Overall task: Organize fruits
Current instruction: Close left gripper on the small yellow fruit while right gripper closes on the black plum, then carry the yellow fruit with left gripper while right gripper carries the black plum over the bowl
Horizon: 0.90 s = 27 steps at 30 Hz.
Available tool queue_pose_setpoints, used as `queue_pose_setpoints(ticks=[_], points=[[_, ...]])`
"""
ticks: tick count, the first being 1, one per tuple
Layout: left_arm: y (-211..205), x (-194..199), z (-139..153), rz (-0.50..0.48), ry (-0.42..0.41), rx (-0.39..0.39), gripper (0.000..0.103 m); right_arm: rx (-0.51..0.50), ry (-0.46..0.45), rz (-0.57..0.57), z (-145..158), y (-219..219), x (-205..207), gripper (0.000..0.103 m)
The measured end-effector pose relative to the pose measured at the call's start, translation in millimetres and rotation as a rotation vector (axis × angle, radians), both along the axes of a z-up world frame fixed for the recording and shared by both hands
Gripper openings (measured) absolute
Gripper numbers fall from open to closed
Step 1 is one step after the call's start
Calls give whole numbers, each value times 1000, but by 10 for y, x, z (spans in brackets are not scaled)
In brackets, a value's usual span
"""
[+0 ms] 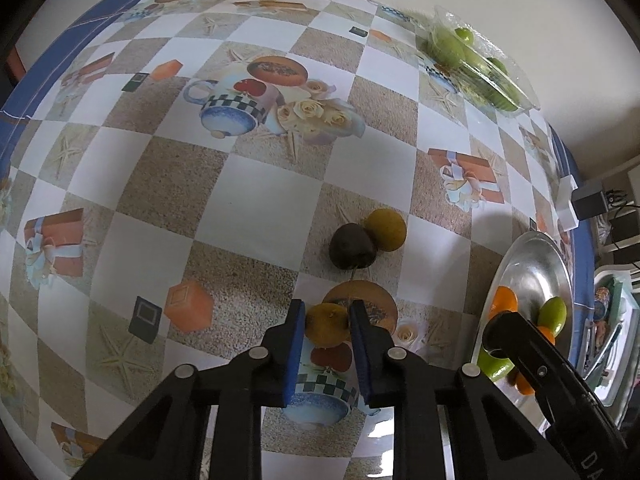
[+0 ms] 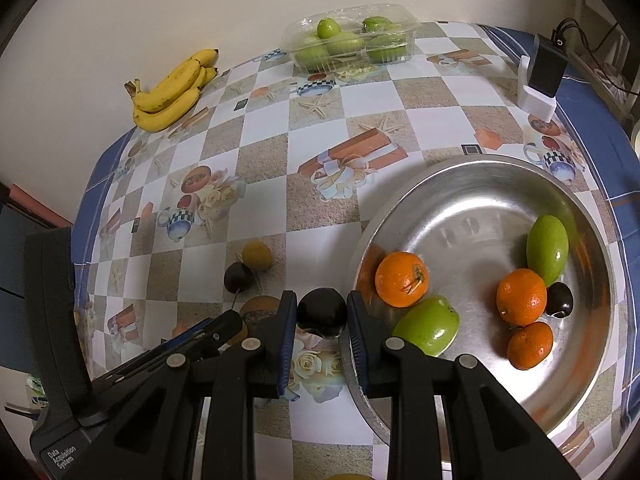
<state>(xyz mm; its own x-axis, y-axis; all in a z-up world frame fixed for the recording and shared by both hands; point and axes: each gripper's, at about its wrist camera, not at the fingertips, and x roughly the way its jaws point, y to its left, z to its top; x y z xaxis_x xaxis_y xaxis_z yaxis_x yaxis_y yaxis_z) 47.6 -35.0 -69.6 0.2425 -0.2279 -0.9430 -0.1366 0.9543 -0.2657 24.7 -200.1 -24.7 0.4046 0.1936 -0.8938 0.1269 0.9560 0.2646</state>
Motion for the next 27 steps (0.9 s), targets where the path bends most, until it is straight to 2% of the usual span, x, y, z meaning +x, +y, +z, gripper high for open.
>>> queue_pose_setpoints(ticks=[12, 18, 23, 27], points=[[13, -9, 45, 4, -10, 0, 20, 1, 7, 1, -5, 3, 1, 27], [82, -7, 25, 32, 3, -12, 23, 2, 9, -1, -9, 2, 2, 27], [54, 3, -23, 26, 21, -10, 34, 1, 10, -2, -14, -3, 5, 27], [31, -1, -38, 19, 23, -3, 34, 7, 12, -5, -19, -17, 7, 27]])
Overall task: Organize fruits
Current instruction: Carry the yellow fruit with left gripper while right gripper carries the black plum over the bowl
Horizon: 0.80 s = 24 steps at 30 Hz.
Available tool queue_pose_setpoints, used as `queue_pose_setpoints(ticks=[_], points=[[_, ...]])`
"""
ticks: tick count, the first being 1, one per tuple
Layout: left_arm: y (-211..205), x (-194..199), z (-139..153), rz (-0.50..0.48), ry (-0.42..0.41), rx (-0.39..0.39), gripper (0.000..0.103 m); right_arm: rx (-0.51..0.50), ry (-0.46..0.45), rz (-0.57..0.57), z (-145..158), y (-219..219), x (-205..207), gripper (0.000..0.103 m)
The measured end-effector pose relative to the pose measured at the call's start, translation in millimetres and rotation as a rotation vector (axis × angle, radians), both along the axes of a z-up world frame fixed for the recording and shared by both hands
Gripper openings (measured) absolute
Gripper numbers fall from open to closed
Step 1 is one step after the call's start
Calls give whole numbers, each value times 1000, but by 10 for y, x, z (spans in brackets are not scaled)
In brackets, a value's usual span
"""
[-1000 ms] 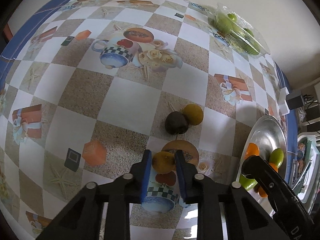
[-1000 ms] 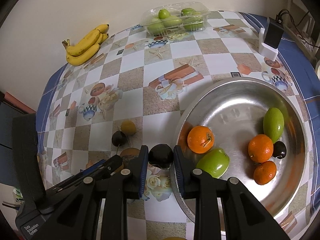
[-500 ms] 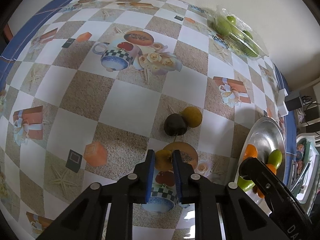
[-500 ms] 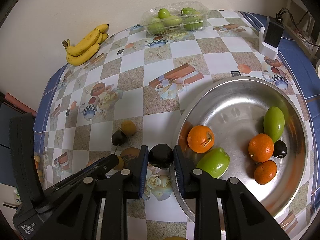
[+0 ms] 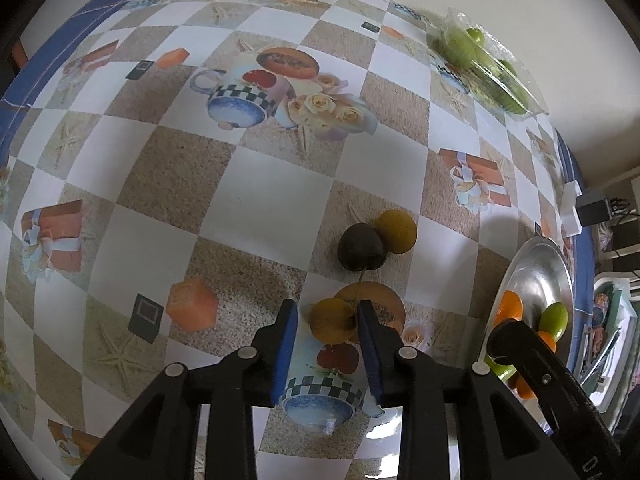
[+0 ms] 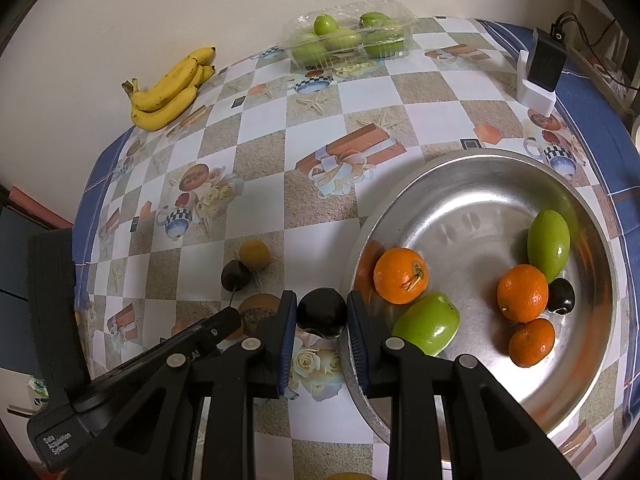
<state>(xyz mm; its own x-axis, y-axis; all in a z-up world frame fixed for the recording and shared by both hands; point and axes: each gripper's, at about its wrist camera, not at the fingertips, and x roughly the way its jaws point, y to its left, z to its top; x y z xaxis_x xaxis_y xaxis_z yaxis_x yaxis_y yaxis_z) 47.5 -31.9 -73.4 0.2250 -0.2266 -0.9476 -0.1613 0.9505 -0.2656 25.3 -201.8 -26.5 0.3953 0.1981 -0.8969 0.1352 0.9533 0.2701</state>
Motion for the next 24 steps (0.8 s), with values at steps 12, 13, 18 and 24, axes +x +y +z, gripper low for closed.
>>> queue_pose_setpoints(ticks=[12, 13, 18, 24], points=[[-64, 12, 14, -17, -14, -1, 26, 27, -7, -5, 23, -31, -13, 27], [-69, 16, 26, -19, -20, 2, 26, 28, -7, -4, 23, -30, -15, 27], [-52, -5, 118, -18, -52, 2, 26, 30, -7, -10, 27, -39, -16, 27], [-138, -34, 274, -52, -109, -2, 26, 25, -9, -29, 34, -110, -13, 27]])
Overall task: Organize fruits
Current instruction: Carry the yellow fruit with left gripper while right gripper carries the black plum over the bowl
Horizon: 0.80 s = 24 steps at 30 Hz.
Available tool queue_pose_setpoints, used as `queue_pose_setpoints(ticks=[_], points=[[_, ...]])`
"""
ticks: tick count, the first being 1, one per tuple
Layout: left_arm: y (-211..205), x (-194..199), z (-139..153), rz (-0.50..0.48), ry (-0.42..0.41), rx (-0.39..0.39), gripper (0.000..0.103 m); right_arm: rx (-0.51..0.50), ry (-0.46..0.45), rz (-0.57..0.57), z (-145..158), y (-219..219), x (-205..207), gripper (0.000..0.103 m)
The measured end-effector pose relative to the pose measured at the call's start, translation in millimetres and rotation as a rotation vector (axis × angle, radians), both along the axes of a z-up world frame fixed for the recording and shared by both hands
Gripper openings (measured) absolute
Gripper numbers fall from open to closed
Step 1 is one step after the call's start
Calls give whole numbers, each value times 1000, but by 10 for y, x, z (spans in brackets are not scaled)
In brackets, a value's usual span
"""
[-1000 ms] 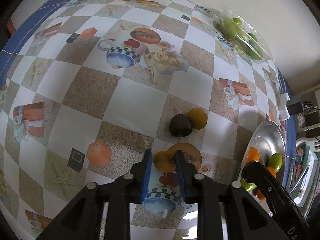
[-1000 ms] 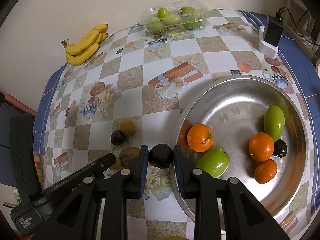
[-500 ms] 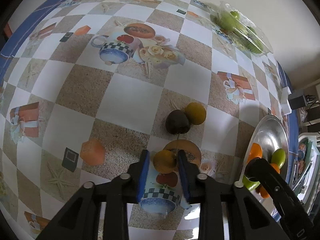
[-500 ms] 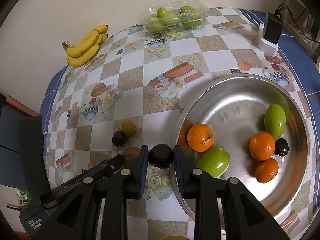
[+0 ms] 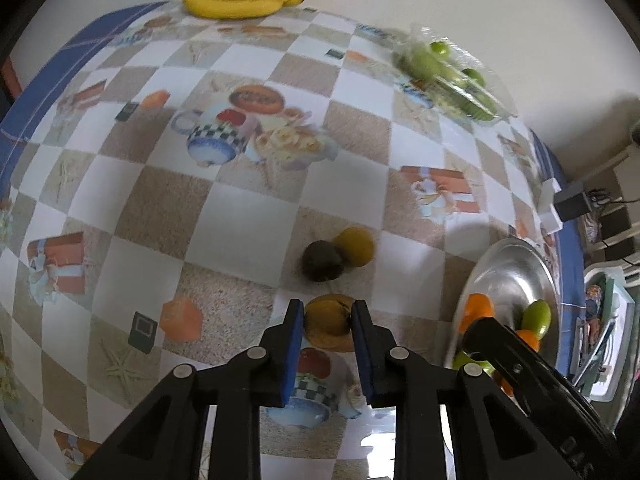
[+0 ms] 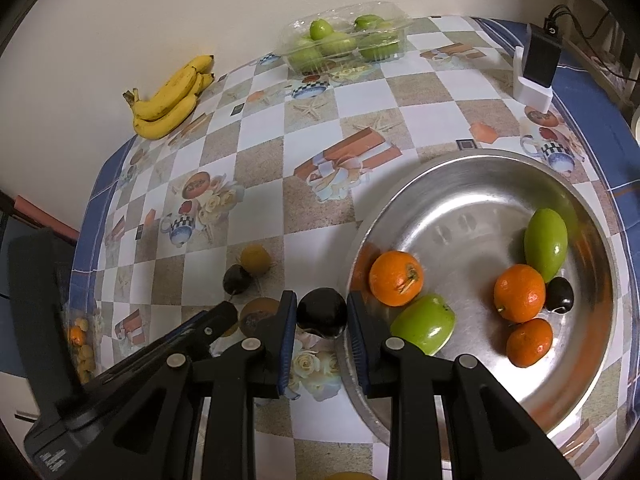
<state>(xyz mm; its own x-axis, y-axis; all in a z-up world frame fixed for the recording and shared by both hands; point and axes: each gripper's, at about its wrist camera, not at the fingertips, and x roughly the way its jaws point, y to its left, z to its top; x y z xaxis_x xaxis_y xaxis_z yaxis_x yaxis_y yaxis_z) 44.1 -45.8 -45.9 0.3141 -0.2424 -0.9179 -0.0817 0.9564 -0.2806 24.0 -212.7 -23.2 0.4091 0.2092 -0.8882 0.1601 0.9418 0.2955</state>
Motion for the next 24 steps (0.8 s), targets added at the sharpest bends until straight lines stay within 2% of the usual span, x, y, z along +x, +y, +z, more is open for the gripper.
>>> queue_pose_setpoints(ticks=[6, 14, 21, 24], points=[[-185, -6, 162, -56, -57, -17, 26, -21, 3, -82, -1, -267, -1, 27], [-690, 24, 398, -185, -146, -13, 26, -70, -4, -214, 21, -718, -15, 27], [-1212, 123, 459, -306, -206, 12, 26, -87, -39, -289, 68, -1011, -23, 27], [-1316, 174, 441, -325, -211, 7, 26, -82, -47, -314, 60, -1112, -10, 27]])
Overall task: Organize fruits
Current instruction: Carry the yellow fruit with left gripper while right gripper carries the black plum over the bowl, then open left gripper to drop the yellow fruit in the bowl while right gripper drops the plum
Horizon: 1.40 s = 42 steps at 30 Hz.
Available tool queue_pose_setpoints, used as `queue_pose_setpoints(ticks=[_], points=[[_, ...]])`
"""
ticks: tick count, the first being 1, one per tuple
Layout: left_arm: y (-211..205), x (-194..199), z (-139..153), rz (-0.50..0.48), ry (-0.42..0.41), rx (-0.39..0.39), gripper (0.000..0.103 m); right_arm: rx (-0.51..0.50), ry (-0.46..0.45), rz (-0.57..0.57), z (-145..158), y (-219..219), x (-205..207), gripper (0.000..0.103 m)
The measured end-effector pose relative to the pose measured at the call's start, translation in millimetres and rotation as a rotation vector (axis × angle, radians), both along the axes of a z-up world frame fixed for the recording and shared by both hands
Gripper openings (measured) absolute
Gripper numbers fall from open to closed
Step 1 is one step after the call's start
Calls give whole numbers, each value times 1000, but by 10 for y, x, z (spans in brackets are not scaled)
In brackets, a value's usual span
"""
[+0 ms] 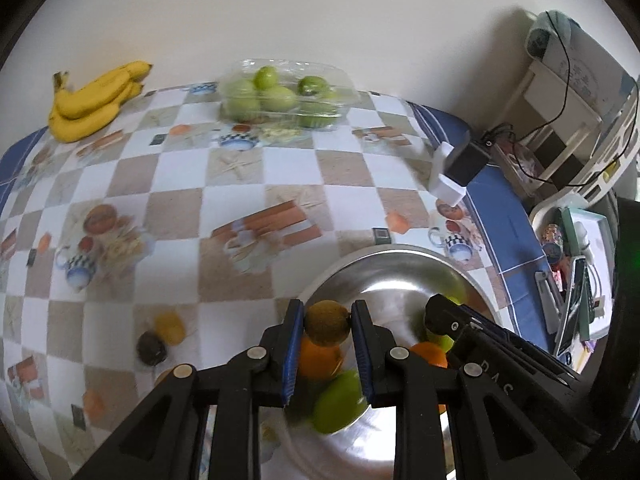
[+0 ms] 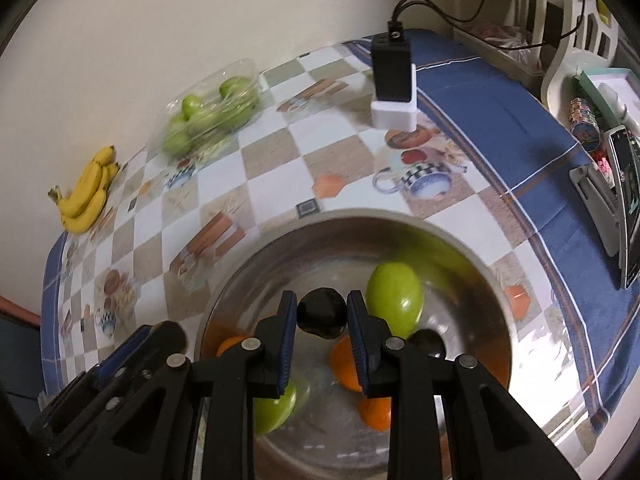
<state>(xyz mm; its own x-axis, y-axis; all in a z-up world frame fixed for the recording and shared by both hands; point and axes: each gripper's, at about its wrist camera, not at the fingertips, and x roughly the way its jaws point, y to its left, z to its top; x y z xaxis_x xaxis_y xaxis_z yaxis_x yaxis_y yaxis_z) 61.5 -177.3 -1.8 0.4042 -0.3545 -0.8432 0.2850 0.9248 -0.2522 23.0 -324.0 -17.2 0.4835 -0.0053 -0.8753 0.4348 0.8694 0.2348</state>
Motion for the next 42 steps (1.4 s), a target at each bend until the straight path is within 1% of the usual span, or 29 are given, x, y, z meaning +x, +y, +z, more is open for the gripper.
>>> queue_pose_setpoints(ticks=[6, 13, 16, 28, 42], points=[[-131, 144, -131, -16, 18, -10, 26, 13, -2, -18, -57, -103, 82, 27], [-172, 210, -295, -23, 58, -8, 26, 33, 29, -16, -210, -148, 174, 27], [-163, 229, -341, -23, 79, -16, 26, 31, 24, -9, -221, -148, 192, 27], [-149, 232, -391, -16, 101, -12, 26, 48, 40, -3, -254, -129, 209, 28], [-102, 217, -366, -4, 118, -22, 28, 12, 48, 8, -197, -87, 203, 28]])
